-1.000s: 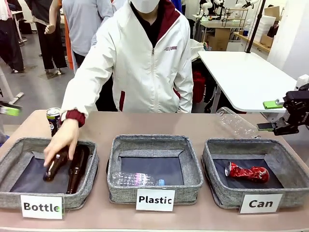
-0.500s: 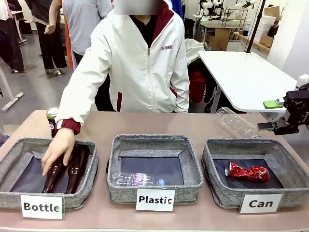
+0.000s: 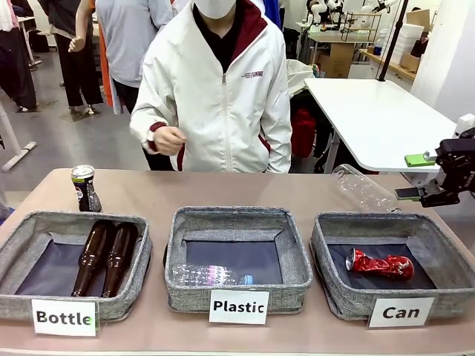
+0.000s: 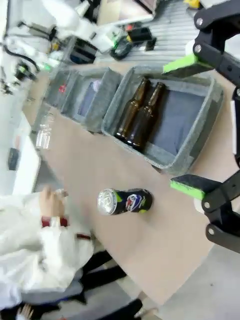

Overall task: Sort the can waste into the basket.
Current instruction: Pick up the can waste from the table and place it in the right Fabric basket.

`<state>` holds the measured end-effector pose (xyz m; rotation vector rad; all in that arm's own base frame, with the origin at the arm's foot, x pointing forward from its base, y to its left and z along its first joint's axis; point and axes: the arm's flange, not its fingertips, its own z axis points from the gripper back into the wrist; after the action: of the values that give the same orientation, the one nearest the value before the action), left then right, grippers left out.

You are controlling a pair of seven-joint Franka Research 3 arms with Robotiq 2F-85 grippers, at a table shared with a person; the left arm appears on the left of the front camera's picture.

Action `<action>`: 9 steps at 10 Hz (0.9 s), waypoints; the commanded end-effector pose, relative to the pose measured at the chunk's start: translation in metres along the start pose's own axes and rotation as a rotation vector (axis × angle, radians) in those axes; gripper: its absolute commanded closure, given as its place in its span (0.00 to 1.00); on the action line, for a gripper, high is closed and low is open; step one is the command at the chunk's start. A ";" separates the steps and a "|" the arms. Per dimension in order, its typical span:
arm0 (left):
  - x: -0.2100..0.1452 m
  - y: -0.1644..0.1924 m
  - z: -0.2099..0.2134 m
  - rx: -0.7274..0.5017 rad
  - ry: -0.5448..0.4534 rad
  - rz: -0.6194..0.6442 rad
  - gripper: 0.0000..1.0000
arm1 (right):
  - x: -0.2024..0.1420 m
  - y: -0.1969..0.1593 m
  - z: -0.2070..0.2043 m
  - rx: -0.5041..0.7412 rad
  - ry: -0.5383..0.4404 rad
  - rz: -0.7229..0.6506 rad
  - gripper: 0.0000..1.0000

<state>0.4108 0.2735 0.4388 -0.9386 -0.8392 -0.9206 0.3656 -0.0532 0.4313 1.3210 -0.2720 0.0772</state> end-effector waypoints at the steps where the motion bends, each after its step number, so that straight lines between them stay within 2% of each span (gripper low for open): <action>1: 0.003 0.011 -0.063 -0.009 0.193 0.029 0.00 | 0.000 0.000 0.004 0.001 0.014 0.024 0.00; 2: 0.007 0.022 -0.087 0.006 0.243 0.028 0.00 | 0.000 0.000 0.004 0.001 0.014 0.024 0.00; 4: 0.009 0.038 -0.124 0.020 0.264 -0.041 0.00 | 0.000 0.000 0.004 0.001 0.014 0.024 0.00; 6: 0.000 0.057 -0.160 0.025 0.328 -0.095 0.00 | 0.000 0.000 0.004 0.001 0.014 0.024 0.00; 9: -0.010 0.084 -0.188 0.062 0.324 -0.184 0.00 | 0.000 0.000 0.004 0.001 0.014 0.024 0.00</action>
<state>0.5120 0.1283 0.3454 -0.6755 -0.6172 -1.1428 0.3659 -0.0534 0.4319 1.3207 -0.2731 0.0781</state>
